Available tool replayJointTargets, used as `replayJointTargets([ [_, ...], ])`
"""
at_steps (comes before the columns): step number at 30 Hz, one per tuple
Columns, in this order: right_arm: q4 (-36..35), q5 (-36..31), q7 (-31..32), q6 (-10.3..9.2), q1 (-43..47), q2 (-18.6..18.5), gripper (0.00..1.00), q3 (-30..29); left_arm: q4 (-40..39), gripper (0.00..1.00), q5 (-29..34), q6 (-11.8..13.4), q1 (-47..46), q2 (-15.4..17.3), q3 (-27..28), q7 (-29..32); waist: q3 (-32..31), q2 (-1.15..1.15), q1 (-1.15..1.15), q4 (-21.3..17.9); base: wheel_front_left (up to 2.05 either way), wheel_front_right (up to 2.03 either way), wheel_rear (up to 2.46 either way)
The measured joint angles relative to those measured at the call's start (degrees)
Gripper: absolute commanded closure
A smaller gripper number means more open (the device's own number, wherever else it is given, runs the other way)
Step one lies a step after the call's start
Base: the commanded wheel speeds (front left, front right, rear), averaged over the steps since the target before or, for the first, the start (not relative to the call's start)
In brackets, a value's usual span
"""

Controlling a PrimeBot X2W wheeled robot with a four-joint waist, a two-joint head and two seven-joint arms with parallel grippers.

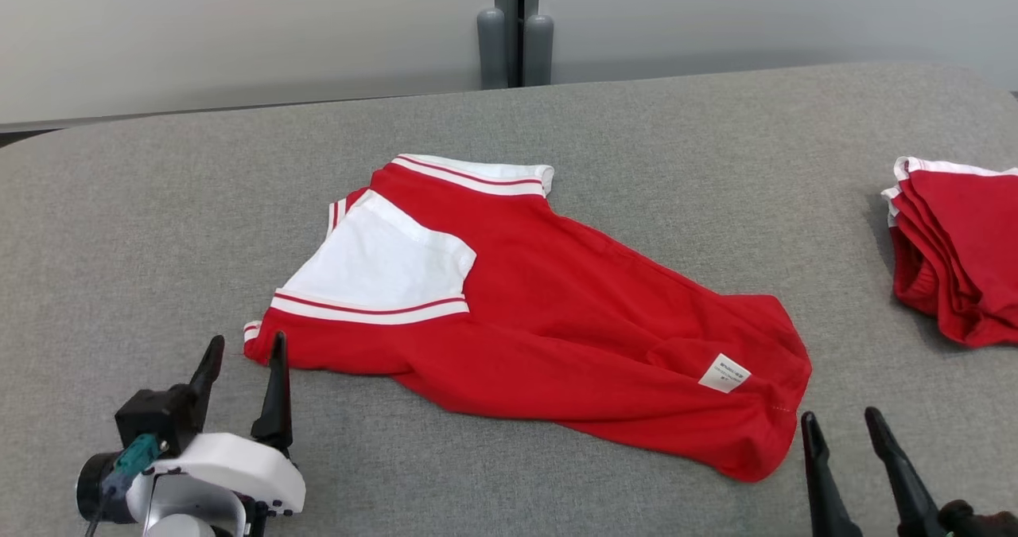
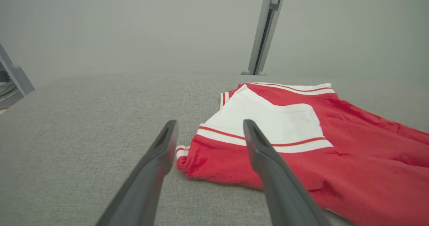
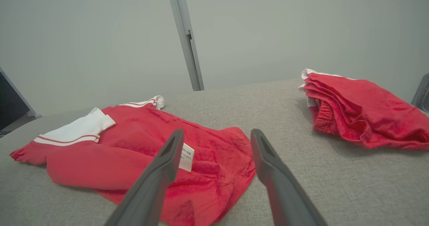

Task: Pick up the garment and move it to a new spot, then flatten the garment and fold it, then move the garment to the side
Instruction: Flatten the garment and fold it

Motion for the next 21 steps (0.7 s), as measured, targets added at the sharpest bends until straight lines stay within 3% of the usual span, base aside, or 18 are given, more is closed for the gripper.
replayJointTargets([
  [9, 11.87, 3.10, 1.65, 0.00, -1.31, 0.88, 0.00, 4.08, 12.44, 0.00, -4.92, -2.59, -7.82, 0.42, 1.05, 5.94, 3.89, 0.00, 0.00, -0.53, 0.00, 0.00, 0.00],
  [18, 17.29, 7.38, 1.66, 0.00, -8.03, 1.55, 0.00, 9.16, 21.65, 0.00, -11.05, -5.37, -15.48, 0.69, 2.77, 10.25, 7.83, 0.00, 0.00, -1.16, 0.00, 0.00, 0.00],
  [19, 17.66, 7.83, 1.69, 0.00, -8.49, 1.57, 0.00, 9.38, 22.26, 0.43, -11.62, -5.86, -16.16, 0.74, 2.74, 10.89, 8.10, 0.00, 0.00, -1.16, 0.00, 0.00, 0.00],
  [20, 17.96, 8.11, 1.68, 0.00, -9.03, 1.59, 0.35, 9.61, 22.61, 1.00, -12.36, -6.16, -16.61, 0.79, 2.81, 11.06, 8.39, 0.00, 0.00, -1.14, 0.00, 0.00, 0.00],
  [21, 18.24, 8.28, 1.65, 0.00, -9.44, 1.60, 0.61, 9.67, 22.98, 1.00, -13.14, -6.41, -16.99, 0.77, 2.85, 11.09, 8.60, 0.00, 0.00, -1.13, 0.00, 0.00, 0.00],
])
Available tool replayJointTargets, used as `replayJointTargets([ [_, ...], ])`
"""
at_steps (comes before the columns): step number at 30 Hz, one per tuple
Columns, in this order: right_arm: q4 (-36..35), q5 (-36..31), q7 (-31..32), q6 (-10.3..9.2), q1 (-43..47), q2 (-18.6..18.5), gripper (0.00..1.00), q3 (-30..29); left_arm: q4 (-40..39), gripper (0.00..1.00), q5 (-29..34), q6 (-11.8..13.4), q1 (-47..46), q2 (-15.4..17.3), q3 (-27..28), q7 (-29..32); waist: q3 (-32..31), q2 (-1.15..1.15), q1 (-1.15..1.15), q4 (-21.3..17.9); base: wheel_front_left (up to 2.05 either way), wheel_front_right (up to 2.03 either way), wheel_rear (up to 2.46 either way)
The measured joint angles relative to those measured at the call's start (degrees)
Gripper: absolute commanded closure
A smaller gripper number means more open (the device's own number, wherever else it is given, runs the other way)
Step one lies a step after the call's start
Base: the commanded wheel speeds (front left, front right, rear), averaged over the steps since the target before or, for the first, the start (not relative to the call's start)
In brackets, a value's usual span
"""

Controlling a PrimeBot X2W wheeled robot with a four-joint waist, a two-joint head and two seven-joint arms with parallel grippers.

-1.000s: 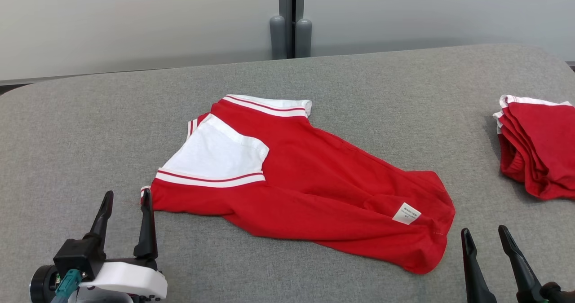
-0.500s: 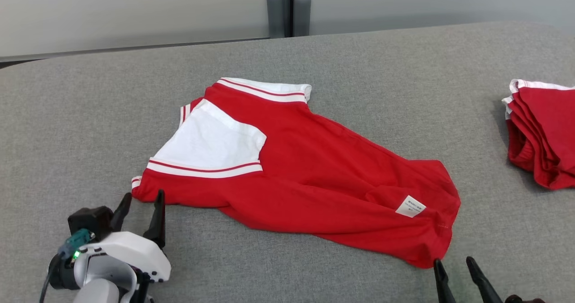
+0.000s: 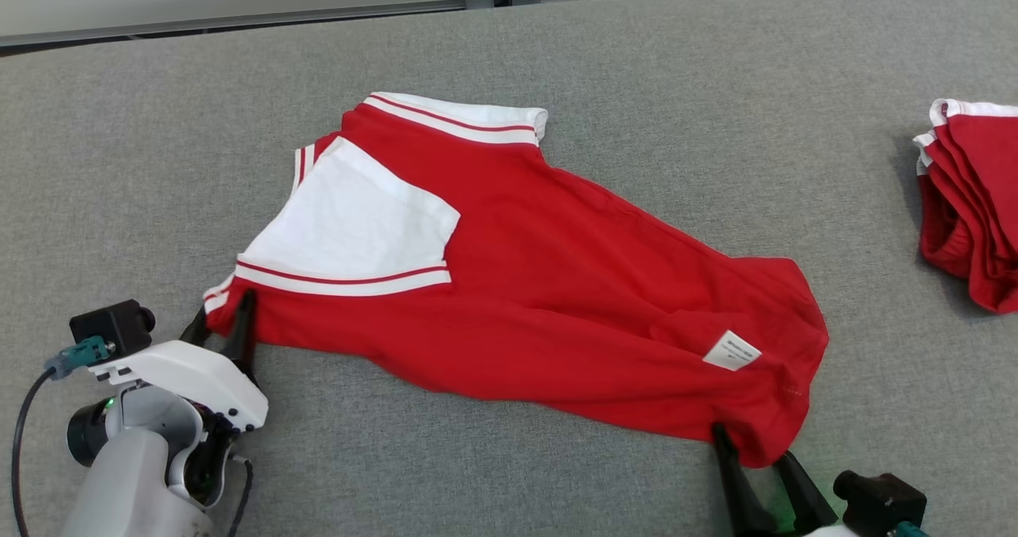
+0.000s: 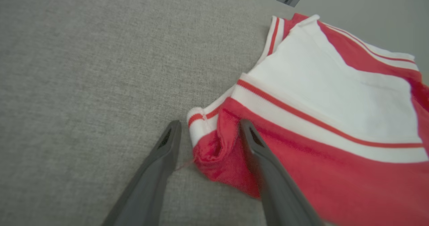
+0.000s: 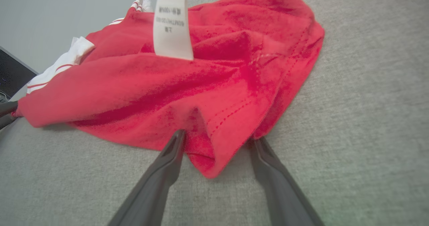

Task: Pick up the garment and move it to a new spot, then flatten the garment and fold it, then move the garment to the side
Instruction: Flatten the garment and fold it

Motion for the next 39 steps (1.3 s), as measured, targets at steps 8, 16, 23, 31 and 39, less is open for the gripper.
replayJointTargets([
  [8, 0.73, 1.40, -0.13, 0.09, -0.89, -1.24, 1.00, -0.33, 0.26, 1.00, -3.16, -0.76, -0.44, -0.97, -0.21, -3.82, 0.48, 0.00, 0.00, 0.77, 0.00, 0.00, 0.00],
  [16, -1.81, 3.37, 1.77, 0.07, -0.62, -7.08, 1.00, 0.93, -2.92, 1.00, -4.65, -1.12, 4.19, -1.79, -0.19, -8.68, -0.25, 0.00, 0.00, 3.71, 0.00, 0.00, 0.00],
  [23, -4.99, 5.58, 3.67, 0.04, 0.54, -12.26, 1.00, 3.48, -6.69, 1.00, -5.63, 0.15, 12.38, -2.58, 0.36, -10.24, -2.51, 0.00, 0.00, 7.72, 0.00, 0.00, 0.00],
  [31, -6.19, 8.57, 6.43, 0.05, 7.44, -17.97, 1.00, 2.64, -13.61, 1.00, -7.10, 3.01, 24.35, -4.19, -1.26, -6.36, -7.76, 0.00, 0.00, 9.87, 0.00, 0.00, 0.00],
  [39, -5.68, 12.85, 7.72, 0.05, 8.79, -19.19, 0.00, 4.95, -20.30, 0.00, -5.84, 5.79, 29.08, -3.74, -2.92, -4.12, -10.20, 0.00, 0.00, 9.17, 0.00, 0.00, 0.00],
])
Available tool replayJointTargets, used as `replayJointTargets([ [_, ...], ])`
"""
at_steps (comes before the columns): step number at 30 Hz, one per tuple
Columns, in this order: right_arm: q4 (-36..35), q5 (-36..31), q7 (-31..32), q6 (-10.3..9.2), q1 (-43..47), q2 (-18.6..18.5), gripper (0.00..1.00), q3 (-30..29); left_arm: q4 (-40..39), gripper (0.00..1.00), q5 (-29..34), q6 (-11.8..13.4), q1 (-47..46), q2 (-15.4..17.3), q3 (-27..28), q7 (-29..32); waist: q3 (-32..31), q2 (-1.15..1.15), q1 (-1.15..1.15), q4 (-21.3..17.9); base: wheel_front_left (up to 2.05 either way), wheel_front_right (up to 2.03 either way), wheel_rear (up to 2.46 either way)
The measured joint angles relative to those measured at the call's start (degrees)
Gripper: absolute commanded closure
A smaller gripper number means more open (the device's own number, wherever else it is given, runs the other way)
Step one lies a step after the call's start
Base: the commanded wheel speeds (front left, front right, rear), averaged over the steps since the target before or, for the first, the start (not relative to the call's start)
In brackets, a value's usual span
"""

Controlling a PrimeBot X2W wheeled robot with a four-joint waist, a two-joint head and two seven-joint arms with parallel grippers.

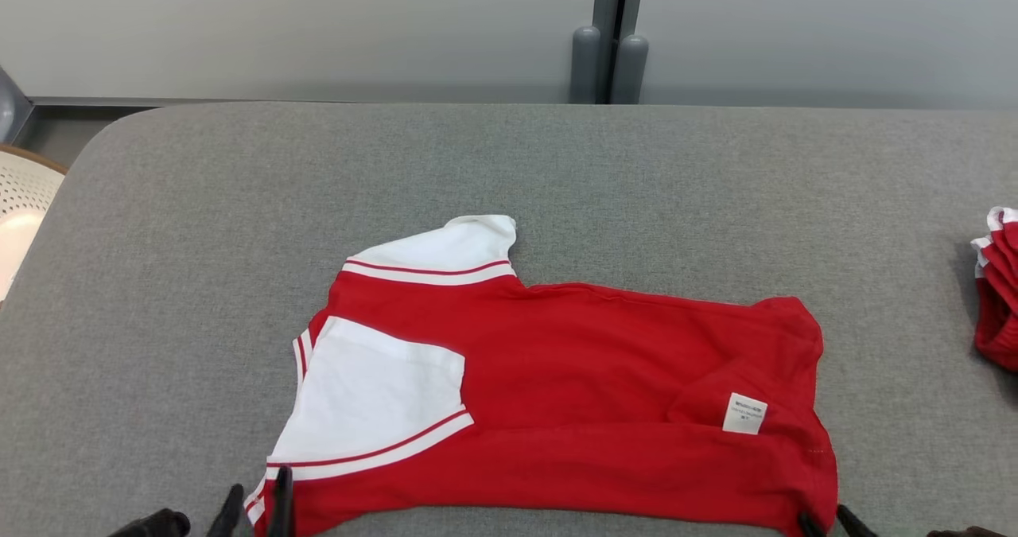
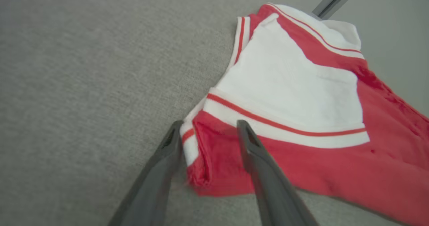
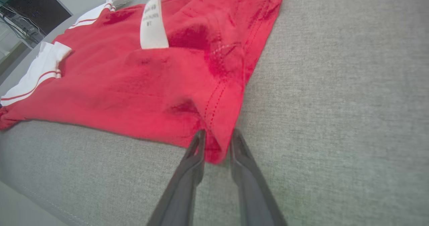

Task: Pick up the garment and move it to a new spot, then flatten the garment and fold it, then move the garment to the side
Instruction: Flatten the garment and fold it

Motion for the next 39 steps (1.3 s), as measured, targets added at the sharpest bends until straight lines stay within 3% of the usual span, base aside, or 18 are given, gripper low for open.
replayJointTargets([
  [5, -0.94, -1.15, -3.52, -0.05, 1.19, 2.78, 0.00, -3.16, -4.38, 0.00, 5.94, 4.26, 1.41, 2.00, 0.58, -6.92, -1.42, 0.00, 0.00, -1.49, 0.00, 0.00, 0.00],
  [11, -8.81, -10.90, -7.69, -0.07, 1.16, 7.55, 0.00, -12.94, -13.21, 0.00, 13.96, 8.96, 2.09, 4.30, -0.04, -11.27, -3.98, 0.00, 0.00, -3.56, 0.00, 0.00, 0.00],
  [22, -20.57, -18.29, -1.23, -0.07, 2.94, 13.50, 0.00, -18.23, -17.36, 0.00, 16.56, 9.78, 0.85, 6.60, -1.25, -8.75, -7.45, 0.00, 0.00, -4.54, 0.00, 0.00, 0.00],
  [34, -22.56, -18.87, 0.55, -0.07, 3.88, 15.06, 0.00, -18.51, -17.26, 0.00, 16.03, 9.76, 0.44, 6.82, -2.24, -7.43, -6.87, 0.00, 0.00, -3.93, 0.00, 0.00, 0.00],
  [39, -23.08, -18.86, 0.65, -0.07, 3.74, 15.16, 0.00, -18.58, -16.52, 0.00, 15.50, 7.49, -4.31, 6.66, -4.65, -5.53, -5.42, 0.00, 0.00, -3.93, 0.00, 0.00, 0.00],
])
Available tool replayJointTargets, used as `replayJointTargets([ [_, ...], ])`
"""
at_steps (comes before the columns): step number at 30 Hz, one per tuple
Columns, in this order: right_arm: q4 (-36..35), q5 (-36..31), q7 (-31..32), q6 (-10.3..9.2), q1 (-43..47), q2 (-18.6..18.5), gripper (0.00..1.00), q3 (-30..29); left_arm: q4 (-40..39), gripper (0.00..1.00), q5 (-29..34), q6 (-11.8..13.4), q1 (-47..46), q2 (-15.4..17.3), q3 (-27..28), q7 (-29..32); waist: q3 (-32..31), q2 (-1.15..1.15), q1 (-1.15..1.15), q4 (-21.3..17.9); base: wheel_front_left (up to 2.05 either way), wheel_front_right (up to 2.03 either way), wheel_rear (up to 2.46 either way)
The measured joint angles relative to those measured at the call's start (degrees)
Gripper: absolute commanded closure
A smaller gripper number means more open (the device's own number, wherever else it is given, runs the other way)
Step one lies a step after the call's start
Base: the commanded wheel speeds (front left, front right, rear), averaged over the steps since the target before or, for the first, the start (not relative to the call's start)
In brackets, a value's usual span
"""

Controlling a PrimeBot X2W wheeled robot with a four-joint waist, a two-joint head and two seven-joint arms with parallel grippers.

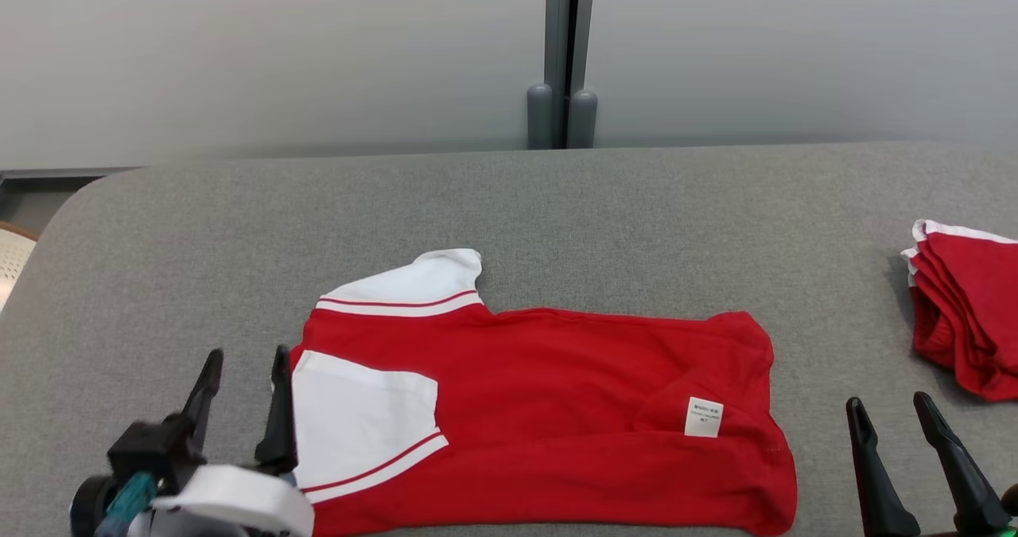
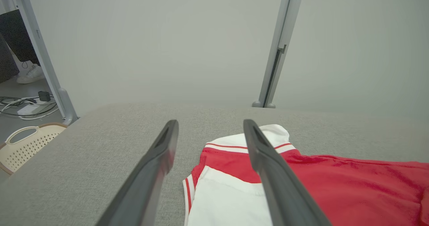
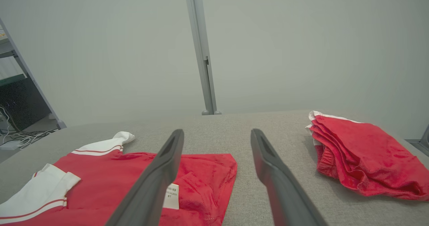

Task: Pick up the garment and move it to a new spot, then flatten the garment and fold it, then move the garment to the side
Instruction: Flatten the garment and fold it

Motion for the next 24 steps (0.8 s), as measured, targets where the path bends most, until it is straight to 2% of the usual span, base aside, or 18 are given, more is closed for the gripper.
replayJointTargets([
  [5, -0.65, 0.15, 0.33, 0.01, -2.49, -0.53, 0.00, 1.01, 6.13, 0.00, -0.80, -4.56, -13.49, -2.25, -4.85, 4.50, 3.68, 0.00, 0.00, -0.18, 0.00, 0.00, 0.00],
  [11, -0.22, 0.82, 0.43, 0.00, -7.53, -1.69, 0.00, 3.47, 23.42, 0.00, -2.66, -10.09, -30.14, -4.20, -7.62, 9.56, 9.75, 0.00, 0.00, -2.24, 0.00, 0.00, 0.00],
  [12, -0.22, 0.82, 0.43, 0.00, -7.53, -1.69, 0.00, 3.47, 23.42, 0.00, -2.66, -10.09, -30.14, -4.20, -7.62, 9.56, 9.75, 0.00, 0.00, -2.24, 0.00, 0.00, 0.00],
  [18, 1.57, 1.54, -0.37, 0.01, -10.70, -1.93, 0.00, 5.13, 42.01, 0.00, -3.78, -12.54, -41.09, -3.43, -8.16, 11.94, 14.79, 0.00, 0.00, -5.94, 0.00, 0.00, 0.00],
  [23, 2.86, 1.85, -0.98, 0.01, -11.74, -1.86, 0.00, 5.48, 53.64, 0.00, -4.97, -13.21, -46.91, -2.50, -7.84, 13.72, 17.75, 0.00, 0.00, -8.59, 0.00, 0.00, 0.00],
  [24, 3.18, 1.96, -1.12, 0.00, -11.95, -1.87, 0.00, 5.39, 55.32, 0.86, -5.02, -13.46, -47.92, -2.33, -8.12, 14.38, 18.14, 0.00, 0.00, -8.93, 0.00, 0.00, 0.00],
])
